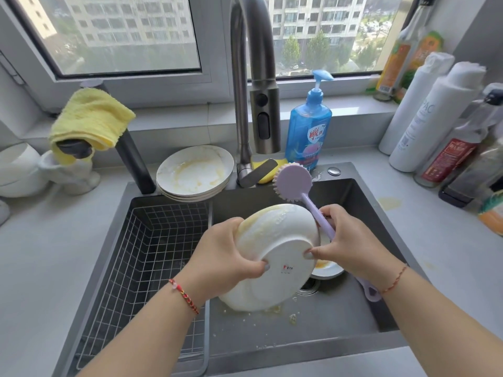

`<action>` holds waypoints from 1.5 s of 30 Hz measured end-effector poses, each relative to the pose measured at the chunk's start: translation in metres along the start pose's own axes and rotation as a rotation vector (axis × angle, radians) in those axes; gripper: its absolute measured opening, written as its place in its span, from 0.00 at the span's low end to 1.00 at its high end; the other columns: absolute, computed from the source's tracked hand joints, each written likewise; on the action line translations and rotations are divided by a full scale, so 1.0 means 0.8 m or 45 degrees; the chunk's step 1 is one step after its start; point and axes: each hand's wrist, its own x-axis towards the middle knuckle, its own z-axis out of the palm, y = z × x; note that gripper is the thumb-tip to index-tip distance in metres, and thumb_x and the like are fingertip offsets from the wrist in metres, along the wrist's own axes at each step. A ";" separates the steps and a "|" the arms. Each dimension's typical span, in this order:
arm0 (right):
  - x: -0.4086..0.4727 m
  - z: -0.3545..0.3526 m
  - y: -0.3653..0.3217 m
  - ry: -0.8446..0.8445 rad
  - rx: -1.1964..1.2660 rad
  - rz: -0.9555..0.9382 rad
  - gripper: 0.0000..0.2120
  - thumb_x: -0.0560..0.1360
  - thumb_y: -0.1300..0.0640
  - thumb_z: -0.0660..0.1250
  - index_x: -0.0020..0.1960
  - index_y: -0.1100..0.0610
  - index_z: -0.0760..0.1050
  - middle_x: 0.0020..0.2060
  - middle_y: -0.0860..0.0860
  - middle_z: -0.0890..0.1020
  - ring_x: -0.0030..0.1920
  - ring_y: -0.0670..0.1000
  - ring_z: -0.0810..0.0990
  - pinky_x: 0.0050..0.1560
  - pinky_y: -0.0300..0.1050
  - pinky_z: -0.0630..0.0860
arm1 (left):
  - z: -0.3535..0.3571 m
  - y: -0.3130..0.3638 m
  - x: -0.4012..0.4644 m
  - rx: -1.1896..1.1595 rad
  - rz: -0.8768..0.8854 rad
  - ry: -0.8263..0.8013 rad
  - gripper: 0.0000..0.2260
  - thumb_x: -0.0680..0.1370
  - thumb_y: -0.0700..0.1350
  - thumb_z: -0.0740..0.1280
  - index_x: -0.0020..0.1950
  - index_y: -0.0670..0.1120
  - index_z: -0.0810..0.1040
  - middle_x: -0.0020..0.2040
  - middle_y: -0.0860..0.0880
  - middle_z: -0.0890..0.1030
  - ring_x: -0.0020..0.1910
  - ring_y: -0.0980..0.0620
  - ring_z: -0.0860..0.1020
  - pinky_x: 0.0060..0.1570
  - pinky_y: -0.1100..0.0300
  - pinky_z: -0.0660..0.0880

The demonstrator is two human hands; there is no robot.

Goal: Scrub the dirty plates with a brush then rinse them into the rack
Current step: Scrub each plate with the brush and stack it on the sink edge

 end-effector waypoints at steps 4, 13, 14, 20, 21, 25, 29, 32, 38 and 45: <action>-0.011 0.002 0.007 0.203 0.352 0.041 0.19 0.68 0.54 0.76 0.54 0.46 0.73 0.45 0.41 0.82 0.37 0.42 0.79 0.34 0.34 0.73 | 0.004 -0.006 -0.003 0.033 0.001 0.140 0.16 0.62 0.44 0.81 0.41 0.46 0.77 0.37 0.51 0.80 0.37 0.55 0.78 0.36 0.61 0.75; -0.053 0.020 0.000 0.102 1.067 0.203 0.16 0.81 0.58 0.59 0.61 0.42 0.78 0.27 0.54 0.71 0.22 0.48 0.61 0.24 0.39 0.63 | 0.005 -0.020 -0.006 -0.092 -0.104 0.278 0.16 0.64 0.41 0.81 0.44 0.48 0.78 0.41 0.50 0.81 0.40 0.52 0.80 0.35 0.66 0.76; -0.057 0.021 -0.008 0.067 1.075 0.184 0.18 0.81 0.59 0.58 0.62 0.41 0.77 0.26 0.53 0.67 0.23 0.48 0.61 0.23 0.39 0.63 | 0.007 -0.020 -0.007 -0.094 -0.103 0.282 0.16 0.63 0.41 0.81 0.44 0.47 0.77 0.40 0.49 0.81 0.39 0.53 0.80 0.35 0.67 0.76; -0.101 0.030 -0.075 -0.343 0.957 -0.046 0.23 0.80 0.61 0.59 0.59 0.33 0.75 0.24 0.46 0.62 0.24 0.44 0.59 0.22 0.34 0.60 | 0.022 -0.017 -0.003 -0.031 -0.176 0.339 0.15 0.64 0.43 0.80 0.41 0.51 0.76 0.38 0.53 0.82 0.39 0.52 0.80 0.37 0.62 0.77; -0.103 0.031 -0.079 -0.349 0.958 -0.045 0.23 0.80 0.61 0.59 0.59 0.32 0.75 0.24 0.46 0.61 0.25 0.44 0.59 0.23 0.34 0.59 | 0.022 -0.017 -0.004 -0.014 -0.174 0.352 0.15 0.64 0.42 0.80 0.41 0.52 0.76 0.38 0.53 0.81 0.39 0.53 0.80 0.37 0.64 0.76; -0.080 0.017 -0.048 -0.102 0.959 0.174 0.20 0.80 0.60 0.59 0.60 0.37 0.77 0.23 0.48 0.61 0.21 0.45 0.58 0.23 0.36 0.60 | 0.012 -0.022 -0.014 -0.084 -0.115 0.355 0.16 0.63 0.42 0.81 0.39 0.47 0.75 0.35 0.52 0.79 0.32 0.60 0.76 0.30 0.68 0.73; -0.071 0.014 -0.021 -0.076 1.016 0.386 0.15 0.80 0.61 0.57 0.59 0.53 0.79 0.22 0.50 0.63 0.22 0.47 0.58 0.23 0.37 0.60 | 0.006 -0.024 -0.017 -0.094 -0.073 0.372 0.16 0.63 0.42 0.82 0.41 0.48 0.77 0.38 0.51 0.81 0.37 0.57 0.79 0.36 0.62 0.78; -0.078 0.016 -0.044 -0.145 1.018 0.256 0.18 0.81 0.59 0.58 0.57 0.40 0.80 0.23 0.49 0.63 0.22 0.47 0.59 0.22 0.37 0.62 | 0.008 -0.024 -0.014 -0.074 -0.080 0.364 0.16 0.63 0.43 0.82 0.41 0.47 0.76 0.38 0.51 0.80 0.37 0.57 0.79 0.35 0.62 0.78; -0.100 0.020 -0.088 -0.297 0.885 -0.019 0.23 0.80 0.59 0.59 0.56 0.30 0.76 0.25 0.47 0.60 0.25 0.45 0.59 0.23 0.36 0.58 | 0.019 -0.024 -0.014 -0.179 -0.149 0.339 0.15 0.63 0.39 0.81 0.40 0.50 0.77 0.37 0.53 0.82 0.37 0.57 0.79 0.36 0.63 0.76; -0.071 0.000 -0.045 -0.096 0.850 0.313 0.15 0.81 0.58 0.57 0.59 0.48 0.79 0.23 0.49 0.62 0.21 0.45 0.59 0.23 0.37 0.61 | 0.007 -0.031 -0.019 -0.071 -0.044 0.323 0.16 0.63 0.43 0.81 0.42 0.49 0.77 0.38 0.52 0.81 0.38 0.56 0.80 0.37 0.62 0.78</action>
